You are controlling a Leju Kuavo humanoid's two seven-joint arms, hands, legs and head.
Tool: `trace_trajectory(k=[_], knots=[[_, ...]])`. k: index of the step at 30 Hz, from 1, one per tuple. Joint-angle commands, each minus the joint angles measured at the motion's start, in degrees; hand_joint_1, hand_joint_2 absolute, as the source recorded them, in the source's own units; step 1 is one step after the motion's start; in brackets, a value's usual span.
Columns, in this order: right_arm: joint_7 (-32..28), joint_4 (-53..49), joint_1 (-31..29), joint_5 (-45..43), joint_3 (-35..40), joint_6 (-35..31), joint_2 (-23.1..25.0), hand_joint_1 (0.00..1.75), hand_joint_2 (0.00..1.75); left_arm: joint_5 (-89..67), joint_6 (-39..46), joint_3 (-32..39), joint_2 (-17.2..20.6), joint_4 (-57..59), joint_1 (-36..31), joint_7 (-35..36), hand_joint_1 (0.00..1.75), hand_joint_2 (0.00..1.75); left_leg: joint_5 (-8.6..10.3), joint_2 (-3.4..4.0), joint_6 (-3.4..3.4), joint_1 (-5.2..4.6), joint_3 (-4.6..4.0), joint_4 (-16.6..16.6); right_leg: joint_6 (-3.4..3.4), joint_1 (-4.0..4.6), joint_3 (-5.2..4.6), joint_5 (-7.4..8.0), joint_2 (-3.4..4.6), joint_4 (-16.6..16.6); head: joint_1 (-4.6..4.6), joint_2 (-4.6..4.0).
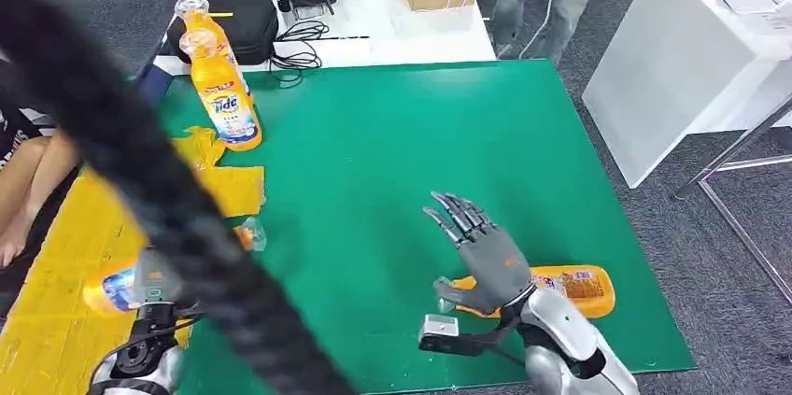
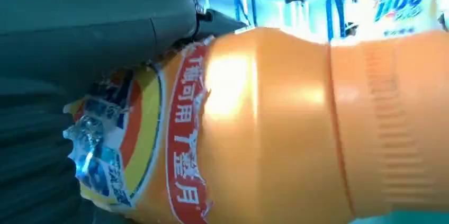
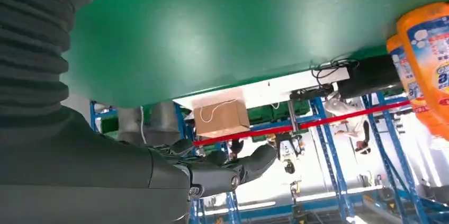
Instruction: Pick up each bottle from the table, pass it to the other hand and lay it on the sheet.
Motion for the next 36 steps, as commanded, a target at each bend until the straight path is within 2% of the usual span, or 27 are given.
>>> trace_trajectory(k=[1, 9, 14, 18, 21, 27, 29, 31, 32, 33, 36], knots=[[-2.3, 2.0, -2.1, -2.8, -4.3, 3.1, -4.8, 0.0, 1.75, -0.8, -1.3, 2.7, 0.6, 11.4, -3.6, 0.8, 0.0, 1.75, 0.0, -0.02, 0.01, -0.01, 0.09, 0.0, 0.0, 0.0, 0.12, -0.01, -0.05, 0.0, 0.0, 0.0], [-3.5, 1.6, -0.5, -5.2, -7.7, 6.1, -9.6, 0.0, 1.75, -0.7, -1.1, 2.8, -0.5, 14.0, -5.7, 0.7, 0.0, 1.75, -0.04, 0.0, 0.01, 0.0, 0.27, 0.0, -0.02, 0.04, 0.38, -0.02, -0.05, -0.1, 0.02, 0.0], [-3.8, 0.6, 1.5, -6.6, -11.4, 7.0, -10.9, 0.0, 1.75, 1.2, 0.0, 3.4, -1.2, 14.7, -6.1, -0.8, 0.0, 1.75, -0.02, -0.1, 0.02, -0.04, 0.36, 0.0, -0.02, 0.0, 0.44, -0.04, -0.14, -0.1, 0.02, 0.0], [-4.0, -0.1, 4.3, -8.7, -16.5, 8.6, -12.8, 0.0, 1.75, 4.0, 3.7, 3.3, -2.6, 10.5, -4.4, -4.6, 0.0, 1.75, -0.01, -0.08, 0.03, -0.07, 0.33, 0.0, 0.0, -0.04, 0.38, -0.04, -0.1, 0.0, 0.0, 0.0], [-4.5, -0.4, 5.7, -9.4, -18.2, 8.9, -13.4, 0.0, 1.75, 4.4, 3.1, 3.1, -3.1, 9.4, -4.2, -4.8, 0.0, 1.75, -0.08, -0.21, 0.05, -0.02, 0.4, 0.0, 0.01, 0.03, 0.56, -0.11, -0.27, -0.1, 0.0, 0.0], [-4.6, -1.3, 12.3, -10.2, -26.1, 9.7, -13.5, 0.0, 1.75, 10.3, 4.0, 0.8, -6.2, 0.8, -2.2, -10.4, 0.0, 1.75, -0.05, -0.3, 0.05, -0.05, 0.28, 0.0, 0.0, -0.02, 0.44, -0.11, -0.33, -0.1, 0.0, 0.0], [-4.5, -1.1, 13.8, -9.0, -29.1, 9.9, -12.6, 0.0, 1.75, 19.4, 2.6, 0.2, -7.8, -5.8, 0.8, -15.4, 0.0, 1.75, -0.08, -0.39, 0.06, -0.04, 0.23, 0.1, 0.0, -0.01, 0.43, -0.14, -0.42, -0.1, 0.02, 0.0], [-4.7, -1.8, 16.3, -7.6, -32.5, 10.3, -10.6, 0.0, 1.75, 38.2, -8.3, -1.3, -10.3, -16.2, 6.7, -24.1, 0.0, 1.75, -0.05, -0.27, 0.06, -0.1, 0.15, 0.0, 0.02, -0.09, 0.31, -0.08, -0.28, -0.1, 0.02, 0.0], [-4.8, -2.0, 17.1, -7.2, -33.4, 10.6, -10.3, 0.0, 1.75, 39.4, -8.9, -2.6, -10.9, -19.6, 9.2, -24.8, 0.0, 1.75, -0.21, -0.36, 0.08, -0.02, 0.31, 0.1, 0.01, 0.0, 0.59, -0.22, -0.42, -0.1, 0.0, 0.0], [-4.6, -2.7, 18.7, -6.6, -34.9, 10.9, -9.8, 0.0, 1.75, 39.6, -9.0, -5.0, -11.4, -22.6, 12.0, -25.1, 0.0, 1.75, -0.18, -0.19, 0.14, -0.1, 0.19, 0.0, 0.01, -0.08, 0.32, -0.11, -0.21, -0.1, 0.02, 0.0], [-4.6, -3.1, 19.7, -5.5, -36.7, 11.4, -8.2, 0.0, 1.75, 45.4, -12.6, -9.5, -12.1, -25.7, 15.9, -26.8, 0.0, 1.75, -0.29, -0.19, 0.26, -0.2, 0.28, 0.0, 0.09, -0.16, 0.38, -0.21, -0.23, -0.1, 0.0, 0.0]])
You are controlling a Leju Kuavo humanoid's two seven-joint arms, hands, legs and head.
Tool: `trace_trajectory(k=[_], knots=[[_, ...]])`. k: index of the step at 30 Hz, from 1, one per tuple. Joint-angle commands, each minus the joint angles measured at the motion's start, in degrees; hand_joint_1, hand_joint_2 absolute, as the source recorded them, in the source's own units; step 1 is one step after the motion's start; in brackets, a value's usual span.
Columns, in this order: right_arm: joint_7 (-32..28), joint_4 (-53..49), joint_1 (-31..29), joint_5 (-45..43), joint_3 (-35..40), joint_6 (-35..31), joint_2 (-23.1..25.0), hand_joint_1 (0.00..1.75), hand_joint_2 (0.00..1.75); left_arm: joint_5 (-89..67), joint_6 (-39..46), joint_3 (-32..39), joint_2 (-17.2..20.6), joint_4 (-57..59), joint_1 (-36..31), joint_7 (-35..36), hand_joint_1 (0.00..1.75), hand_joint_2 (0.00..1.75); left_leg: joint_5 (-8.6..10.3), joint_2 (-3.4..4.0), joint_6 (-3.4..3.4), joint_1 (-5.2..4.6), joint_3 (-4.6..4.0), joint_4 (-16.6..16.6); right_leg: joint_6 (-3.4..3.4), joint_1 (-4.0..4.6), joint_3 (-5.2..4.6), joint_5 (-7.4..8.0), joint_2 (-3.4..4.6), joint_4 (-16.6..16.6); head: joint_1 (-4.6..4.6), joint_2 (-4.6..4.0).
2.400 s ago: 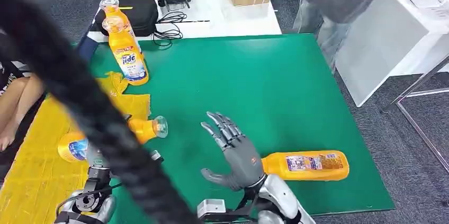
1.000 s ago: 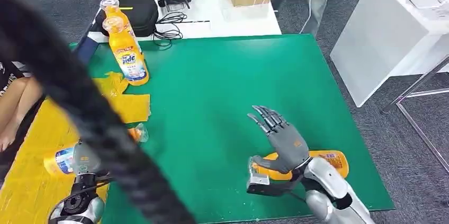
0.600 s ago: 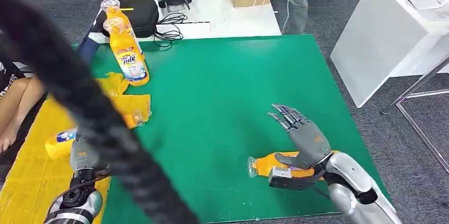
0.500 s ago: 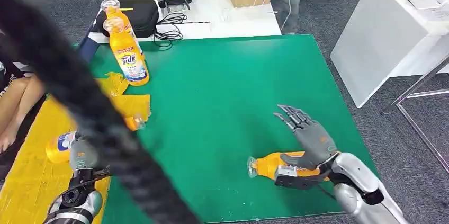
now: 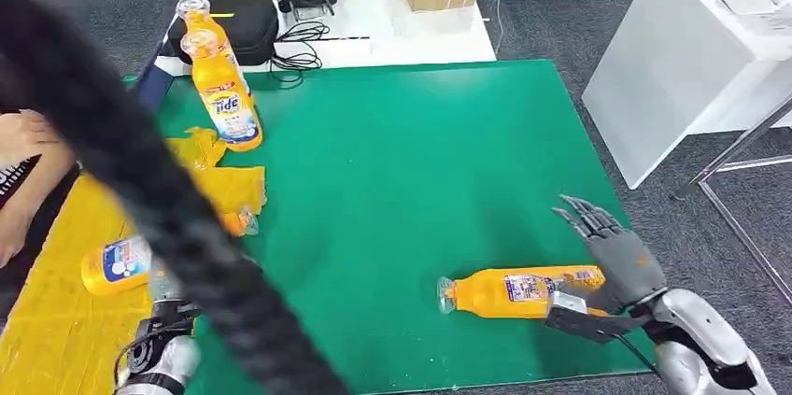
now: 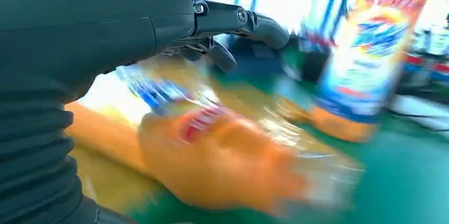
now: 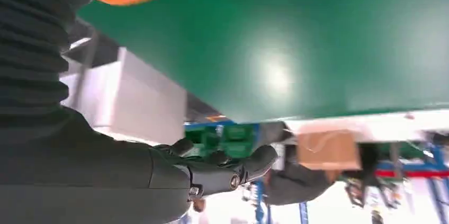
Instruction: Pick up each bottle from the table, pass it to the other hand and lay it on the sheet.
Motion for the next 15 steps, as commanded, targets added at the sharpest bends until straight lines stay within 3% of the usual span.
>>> trace_trajectory(k=[1, 12, 15], knots=[[-0.2, -1.7, 6.2, 2.4, -10.5, 1.7, 5.4, 0.0, 1.75, 11.9, -7.5, -10.5, -5.7, -20.1, 13.4, -4.9, 0.0, 1.75, -0.16, -0.07, 0.07, 0.01, 0.1, 0.0, 0.11, 0.02, 0.18, -0.18, -0.1, -0.1, 0.04, 0.0], [-0.2, -1.5, 5.5, 2.8, -10.2, 1.9, 5.5, 0.0, 1.75, 12.6, -7.3, -10.0, -4.9, -19.1, 12.3, -4.9, 0.0, 1.75, -0.24, 0.03, 0.13, 0.01, 0.06, 0.0, 0.13, 0.02, 0.09, -0.15, -0.02, -0.1, 0.02, 0.0], [0.1, -1.4, 6.2, 3.0, -10.2, 2.9, 5.6, 0.0, 1.75, 14.2, -10.6, -12.7, -4.9, -19.4, 13.5, -7.0, 0.0, 1.75, -0.24, 0.03, 0.13, 0.02, 0.18, 0.0, 0.16, 0.02, 0.22, -0.19, -0.04, -0.1, 0.02, 0.0]])
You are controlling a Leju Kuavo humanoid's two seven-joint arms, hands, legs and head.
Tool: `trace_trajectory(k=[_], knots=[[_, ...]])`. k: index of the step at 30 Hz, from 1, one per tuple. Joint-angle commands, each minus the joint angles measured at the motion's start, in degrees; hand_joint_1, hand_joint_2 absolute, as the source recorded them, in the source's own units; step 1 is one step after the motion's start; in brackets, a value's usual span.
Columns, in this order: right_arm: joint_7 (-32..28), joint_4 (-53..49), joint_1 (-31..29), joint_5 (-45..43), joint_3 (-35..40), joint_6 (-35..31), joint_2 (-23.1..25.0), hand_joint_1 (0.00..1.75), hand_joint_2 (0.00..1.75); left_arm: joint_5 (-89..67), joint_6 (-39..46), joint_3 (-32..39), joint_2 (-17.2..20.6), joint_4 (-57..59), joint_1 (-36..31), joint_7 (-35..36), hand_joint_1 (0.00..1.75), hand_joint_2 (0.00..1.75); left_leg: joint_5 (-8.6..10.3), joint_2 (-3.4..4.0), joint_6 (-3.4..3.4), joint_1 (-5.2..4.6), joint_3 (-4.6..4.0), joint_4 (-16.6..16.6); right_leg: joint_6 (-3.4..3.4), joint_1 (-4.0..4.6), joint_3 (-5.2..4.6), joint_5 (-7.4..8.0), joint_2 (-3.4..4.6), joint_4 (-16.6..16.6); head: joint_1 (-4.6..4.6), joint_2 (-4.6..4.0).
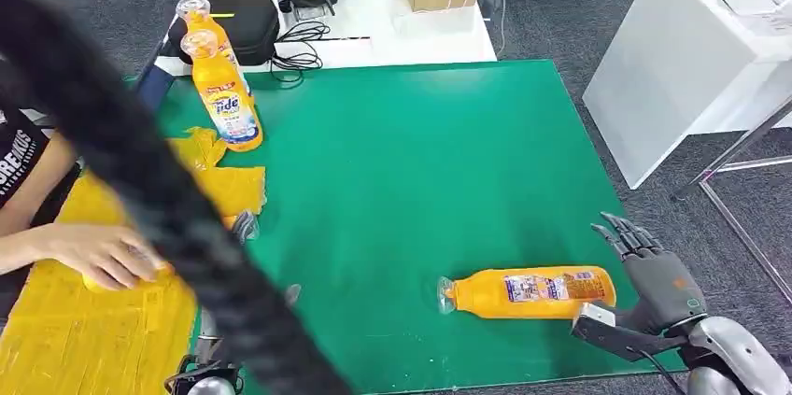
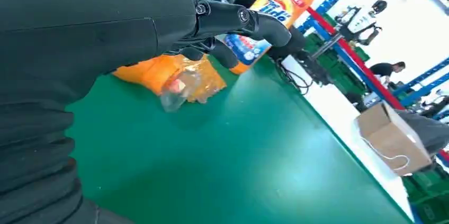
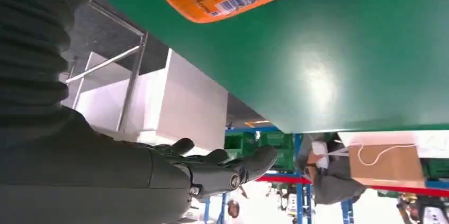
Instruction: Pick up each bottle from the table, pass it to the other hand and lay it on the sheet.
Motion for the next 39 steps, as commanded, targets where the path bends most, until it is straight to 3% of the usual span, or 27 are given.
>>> trace_trajectory(k=[1, 7, 8, 16, 25, 35, 39], knots=[[0.3, -0.1, 1.2, 0.4, -1.2, 1.8, 3.0, 0.0, 1.75, 2.9, -4.7, -5.4, -0.1, -1.7, 1.9, -2.4, 0.0, 1.75, -0.03, -0.03, -0.02, 0.0, 0.13, 0.0, -0.02, 0.01, 0.18, -0.05, -0.07, -0.1, 0.02, 0.0], [-0.4, 2.4, -1.4, 0.0, 4.5, 3.0, 2.5, 0.0, 1.75, 5.6, -5.6, -8.6, 0.4, -1.3, 1.3, -2.9, 0.0, 1.75, -0.36, 0.06, -0.05, 0.19, 0.54, 0.1, -0.04, 0.21, 0.74, -0.3, -0.07, -0.2, 0.02, 0.0], [-0.5, 3.9, -2.7, 0.0, 6.7, 3.2, 2.4, 0.0, 1.75, 5.9, -6.1, -9.2, 0.5, -1.2, 0.9, -3.3, 0.0, 1.75, -0.06, 0.09, -0.02, 0.05, 0.17, 0.0, 0.03, 0.02, 0.24, -0.07, 0.04, -0.1, 0.02, 0.0], [0.8, 11.1, -8.6, -0.4, 17.3, 2.6, 2.3, 0.0, 1.75, 7.4, -7.4, -10.3, 0.3, -0.2, -1.1, -3.7, 0.0, 1.75, -0.09, 0.17, -0.04, 0.13, 0.34, 0.0, 0.0, 0.12, 0.43, -0.04, 0.09, -0.2, 0.0, 0.0], [2.4, 17.6, -13.1, 0.1, 23.8, 1.6, 3.7, 0.0, 1.75, 8.4, -8.1, -11.4, 0.0, 1.3, -2.8, -3.8, 0.0, 1.75, -0.03, 0.11, -0.01, 0.04, 0.22, -0.1, 0.06, 0.03, 0.31, -0.05, 0.08, -0.1, 0.02, 0.0], [8.9, 23.0, -16.1, 4.7, 26.7, 0.7, 3.3, 0.0, 1.75, 9.1, -8.1, -11.5, 0.4, 0.5, -2.7, -3.7, 0.0, 1.75, -0.07, 0.09, -0.02, 0.09, 0.35, -0.1, 0.03, 0.09, 0.47, -0.08, 0.01, -0.2, 0.0, 0.0], [17.2, 26.7, -18.4, 12.2, 27.5, -1.0, 4.7, 0.0, 1.75, 9.6, -8.2, -11.1, 0.3, -0.2, -2.2, -2.8, 0.0, 1.75, -0.05, 0.1, -0.02, 0.09, 0.34, -0.1, 0.03, 0.09, 0.46, -0.06, 0.03, -0.2, 0.02, 0.0]])
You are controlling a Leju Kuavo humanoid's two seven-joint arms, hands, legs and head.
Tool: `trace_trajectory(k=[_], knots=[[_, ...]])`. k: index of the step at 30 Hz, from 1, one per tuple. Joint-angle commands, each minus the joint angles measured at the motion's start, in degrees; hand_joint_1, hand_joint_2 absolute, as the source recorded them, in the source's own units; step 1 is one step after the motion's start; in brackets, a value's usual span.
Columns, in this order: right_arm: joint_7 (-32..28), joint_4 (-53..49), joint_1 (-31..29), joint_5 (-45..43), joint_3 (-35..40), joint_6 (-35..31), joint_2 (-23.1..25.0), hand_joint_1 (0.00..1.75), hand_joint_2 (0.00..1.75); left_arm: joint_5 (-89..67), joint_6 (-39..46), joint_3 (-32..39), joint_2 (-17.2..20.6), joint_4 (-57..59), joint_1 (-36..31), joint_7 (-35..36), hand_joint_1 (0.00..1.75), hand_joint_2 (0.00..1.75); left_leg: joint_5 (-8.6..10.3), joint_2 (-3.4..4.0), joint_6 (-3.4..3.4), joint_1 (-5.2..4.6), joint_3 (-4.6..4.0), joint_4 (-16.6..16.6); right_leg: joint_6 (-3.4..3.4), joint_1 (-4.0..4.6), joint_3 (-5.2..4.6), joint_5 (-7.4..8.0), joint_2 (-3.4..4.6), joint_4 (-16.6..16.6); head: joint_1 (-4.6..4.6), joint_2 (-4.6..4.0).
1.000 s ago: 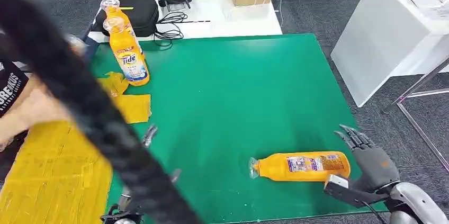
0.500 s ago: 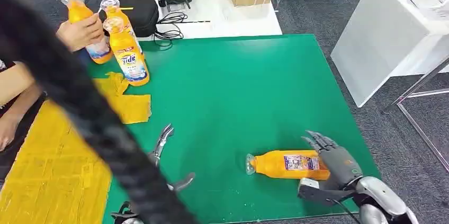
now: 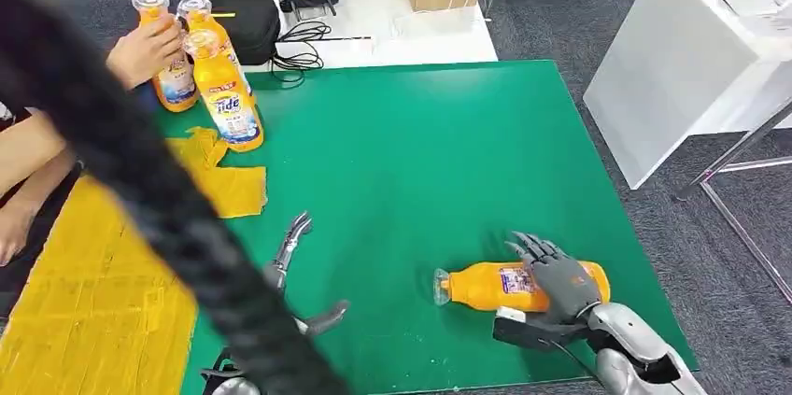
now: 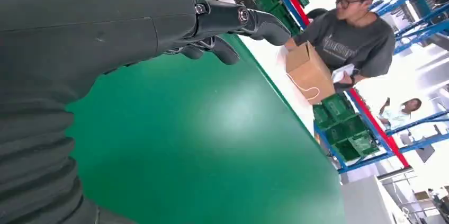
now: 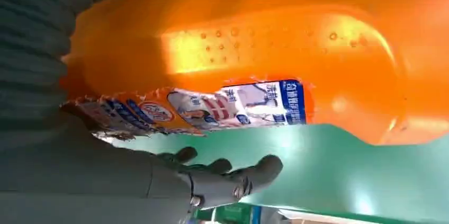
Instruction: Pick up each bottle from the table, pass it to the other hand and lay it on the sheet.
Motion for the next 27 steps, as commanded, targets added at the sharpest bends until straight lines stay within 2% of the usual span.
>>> trace_trajectory(k=[1, 2, 3, 4, 11, 15, 17, 21, 23, 27], knots=[[10.5, 11.5, -5.1, 9.6, 4.6, -2.0, 2.4, 0.07, 1.75, 0.6, -0.3, -0.5, 0.5, 1.7, -1.1, 1.3, 0.0, 1.75, -0.03, 0.07, -0.03, 0.09, 0.18, 0.0, -0.04, 0.1, 0.22, 0.03, 0.03, -0.1, 0.02, 0.0], [11.8, 12.3, -5.9, 11.0, 4.7, -2.3, 2.9, 0.47, 1.75, 0.4, -0.3, -0.3, 0.5, 1.4, -0.9, 1.7, 0.0, 1.75, -0.11, 0.15, -0.05, 0.19, 0.38, 0.0, -0.1, 0.21, 0.47, 0.01, 0.06, -0.3, 0.0, 0.0], [12.4, 12.5, -6.4, 11.8, 4.6, -2.5, 3.5, 1.45, 1.75, 0.3, -0.3, -0.1, 0.4, 1.2, -0.8, 1.9, 0.0, 1.75, -0.03, 0.1, -0.03, 0.11, 0.26, -0.1, -0.06, 0.12, 0.31, 0.05, 0.03, -0.2, 0.02, 0.0], [12.5, 12.4, -6.5, 12.4, 4.4, -2.7, 3.8, 1.61, 1.75, 0.3, -0.3, 0.0, 0.3, 1.1, -0.7, 1.9, 0.0, 1.75, -0.05, 0.12, -0.04, 0.15, 0.32, -0.1, -0.07, 0.16, 0.39, 0.04, 0.05, -0.2, 0.02, 0.0], [12.6, 10.5, -7.0, 13.4, 3.9, -2.8, 5.2, 1.59, 1.75, 0.4, -0.6, 0.5, 0.2, 0.7, -0.2, 2.2, 0.0, 1.75, -0.02, 0.1, 0.0, 0.08, 0.31, 0.0, -0.05, 0.05, 0.34, 0.03, 0.06, -0.1, 0.02, 0.0], [12.4, 8.1, -6.6, 13.8, 3.0, -4.2, 6.9, 1.71, 1.75, 0.3, -0.7, 0.9, 0.0, -0.2, 0.5, 2.5, 0.0, 1.75, -0.04, 0.09, -0.02, 0.07, 0.34, 0.0, -0.06, 0.07, 0.37, 0.0, 0.04, -0.1, 0.02, 0.0], [11.3, 5.6, -6.1, 12.8, 2.4, -6.1, 8.9, 1.75, 1.75, 0.5, -1.3, 1.1, -0.1, -1.3, 1.3, 3.1, 0.0, 1.75, -0.15, 0.19, -0.06, 0.17, 0.46, 0.0, -0.12, 0.18, 0.52, -0.05, 0.1, -0.2, 0.02, 0.0], [6.2, -1.2, -5.5, 7.2, 0.7, -15.3, 16.9, 1.75, 1.75, 3.1, -5.4, 1.0, -0.1, -3.4, 2.1, 3.9, 0.0, 1.75, -0.1, 0.21, -0.06, 0.1, 0.34, 0.0, -0.09, 0.13, 0.31, -0.01, 0.15, -0.1, 0.02, 0.0], [6.4, -1.7, -5.4, 7.3, 1.0, -15.4, 17.2, 1.75, 1.75, 3.2, -5.4, 1.1, -0.1, -3.5, 2.1, 4.0, 0.0, 1.75, -0.11, 0.29, -0.08, 0.13, 0.23, 0.0, -0.11, 0.16, 0.17, -0.01, 0.23, 0.0, 0.04, 0.0], [-0.4, -4.7, -4.2, -2.0, 0.4, -21.9, 21.8, 1.75, 1.75, 5.2, -8.5, 0.1, -0.3, -3.2, 1.5, 4.3, 0.0, 1.75, -0.12, 0.12, -0.07, 0.18, 0.26, 0.0, -0.1, 0.22, 0.26, -0.08, 0.04, 0.0, 0.0, 0.0]])
